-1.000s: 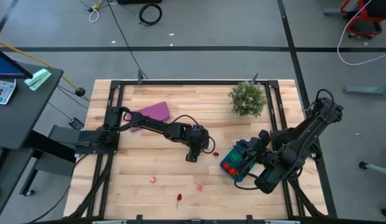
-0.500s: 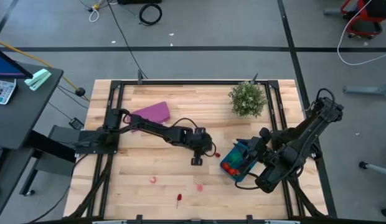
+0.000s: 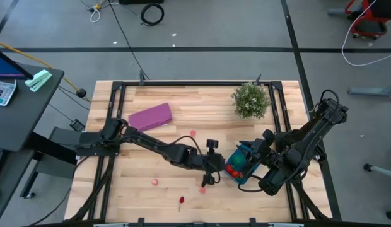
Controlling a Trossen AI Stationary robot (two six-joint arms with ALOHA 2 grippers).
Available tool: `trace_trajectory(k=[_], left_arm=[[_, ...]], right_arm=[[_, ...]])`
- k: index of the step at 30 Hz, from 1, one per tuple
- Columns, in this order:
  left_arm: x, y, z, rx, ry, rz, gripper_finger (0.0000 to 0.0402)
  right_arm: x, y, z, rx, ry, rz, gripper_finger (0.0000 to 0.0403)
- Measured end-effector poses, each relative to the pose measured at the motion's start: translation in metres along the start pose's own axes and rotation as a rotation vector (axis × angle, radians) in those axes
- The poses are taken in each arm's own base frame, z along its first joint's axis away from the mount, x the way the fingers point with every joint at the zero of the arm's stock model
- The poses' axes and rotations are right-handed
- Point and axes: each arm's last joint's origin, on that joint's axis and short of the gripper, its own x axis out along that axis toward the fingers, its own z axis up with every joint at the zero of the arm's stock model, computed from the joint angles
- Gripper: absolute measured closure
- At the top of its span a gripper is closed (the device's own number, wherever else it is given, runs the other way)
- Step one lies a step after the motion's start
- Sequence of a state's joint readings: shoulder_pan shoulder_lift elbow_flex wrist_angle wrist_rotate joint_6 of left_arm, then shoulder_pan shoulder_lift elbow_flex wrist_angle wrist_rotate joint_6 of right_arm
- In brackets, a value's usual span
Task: Pick and placing Produce into tupperware
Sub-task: Put the pink peach into the blue bin
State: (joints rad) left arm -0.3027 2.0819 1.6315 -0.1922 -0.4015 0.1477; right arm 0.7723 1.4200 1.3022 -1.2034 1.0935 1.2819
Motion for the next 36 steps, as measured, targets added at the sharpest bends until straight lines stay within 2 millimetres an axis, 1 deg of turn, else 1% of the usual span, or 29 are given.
trace_trajectory(k=[4,6,10,12,14,16,19,24,29,32,35,36], left_arm=[[0.002,0.005,0.003,-0.033,-0.033,0.007,0.0364],[0.010,0.008,0.004,-0.090,-0.075,-0.009,0.0364],[0.036,0.004,-0.003,-0.185,-0.164,-0.133,0.0364],[0.048,-0.001,-0.009,-0.195,-0.187,-0.146,0.0364],[0.057,-0.004,-0.016,-0.194,-0.172,-0.145,0.0362],[0.064,-0.008,-0.024,-0.188,-0.146,-0.150,0.0345],[0.068,-0.010,-0.030,-0.179,-0.113,-0.153,0.0308],[0.069,-0.010,-0.030,-0.150,-0.122,-0.147,0.0246],[0.066,-0.008,-0.028,-0.140,-0.117,-0.131,0.0203],[0.057,-0.003,-0.024,-0.131,-0.090,-0.128,0.0192],[0.042,0.007,-0.024,-0.083,0.029,-0.095,0.0196],[0.036,0.012,-0.027,-0.064,0.095,-0.072,0.0200]], right_arm=[[0.000,0.000,0.000,0.000,0.000,0.000,0.0306],[0.000,0.000,0.000,0.000,-0.001,0.000,0.0306],[0.001,0.000,0.001,0.001,-0.011,-0.007,0.0306],[0.002,-0.001,0.002,0.004,-0.012,-0.014,0.0306],[0.005,-0.001,0.003,0.009,-0.012,-0.023,0.0306],[0.007,-0.002,0.004,0.012,-0.012,-0.034,0.0306],[0.010,-0.003,0.005,-0.007,-0.010,-0.046,0.0306],[0.013,-0.004,0.007,-0.031,-0.007,-0.058,0.0306],[0.014,-0.004,0.007,-0.047,-0.005,-0.062,0.0306],[0.014,-0.004,0.007,-0.050,-0.002,-0.061,0.0306],[0.014,-0.004,0.007,-0.048,0.007,-0.057,0.0306],[0.014,-0.004,0.007,-0.049,0.014,-0.054,0.0306]])
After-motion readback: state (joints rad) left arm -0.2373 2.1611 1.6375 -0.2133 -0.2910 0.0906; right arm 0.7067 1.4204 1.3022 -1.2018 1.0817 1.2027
